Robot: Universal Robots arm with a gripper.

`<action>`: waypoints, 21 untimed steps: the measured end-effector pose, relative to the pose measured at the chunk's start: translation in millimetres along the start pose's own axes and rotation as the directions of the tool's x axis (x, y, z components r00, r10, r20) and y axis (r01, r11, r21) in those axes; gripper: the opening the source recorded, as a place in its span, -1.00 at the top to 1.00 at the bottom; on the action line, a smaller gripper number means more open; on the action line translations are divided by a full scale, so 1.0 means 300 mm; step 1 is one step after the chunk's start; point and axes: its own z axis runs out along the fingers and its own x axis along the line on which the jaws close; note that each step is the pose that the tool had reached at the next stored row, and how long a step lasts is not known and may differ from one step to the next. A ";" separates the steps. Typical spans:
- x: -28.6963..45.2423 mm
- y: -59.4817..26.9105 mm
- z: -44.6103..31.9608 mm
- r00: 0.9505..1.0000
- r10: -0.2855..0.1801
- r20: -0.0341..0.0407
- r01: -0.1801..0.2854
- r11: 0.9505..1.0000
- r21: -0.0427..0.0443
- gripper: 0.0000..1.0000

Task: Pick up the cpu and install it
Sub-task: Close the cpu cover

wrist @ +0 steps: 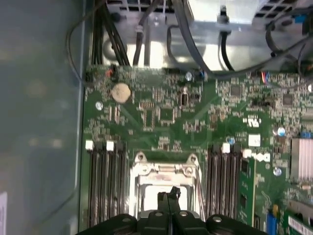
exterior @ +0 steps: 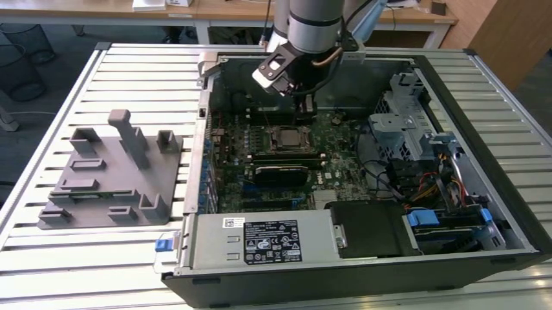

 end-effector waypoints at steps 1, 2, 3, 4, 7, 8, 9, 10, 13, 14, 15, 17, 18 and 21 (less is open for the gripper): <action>-0.002 -0.010 0.001 1.000 0.000 0.000 0.000 1.000 0.000 0.79; -0.003 -0.017 0.003 1.000 0.000 0.000 0.000 1.000 0.000 0.79; -0.003 -0.021 0.003 1.000 0.000 0.000 0.000 1.000 0.000 0.79; -0.003 -0.025 0.004 1.000 0.000 0.000 0.000 1.000 0.000 0.79; -0.003 -0.029 0.006 1.000 0.000 0.000 0.000 1.000 0.000 0.79; -0.003 -0.031 0.007 1.000 0.000 0.000 0.000 1.000 0.000 0.79; -0.003 -0.032 0.008 1.000 0.000 0.000 0.000 1.000 0.000 0.79; -0.003 -0.033 0.009 1.000 0.000 0.000 0.000 1.000 0.000 0.79; -0.003 -0.037 0.011 1.000 0.000 0.000 0.000 1.000 0.000 0.79; -0.003 -0.039 0.012 1.000 0.000 0.000 0.000 1.000 0.000 0.79; -0.003 -0.040 0.013 1.000 0.000 0.000 0.000 1.000 0.000 0.79; -0.003 -0.043 0.014 1.000 0.000 0.000 0.000 1.000 0.000 0.79; -0.003 -0.045 0.015 1.000 0.000 0.000 0.000 1.000 0.000 0.79; -0.003 -0.055 0.017 1.000 0.000 0.000 0.000 1.000 0.000 0.79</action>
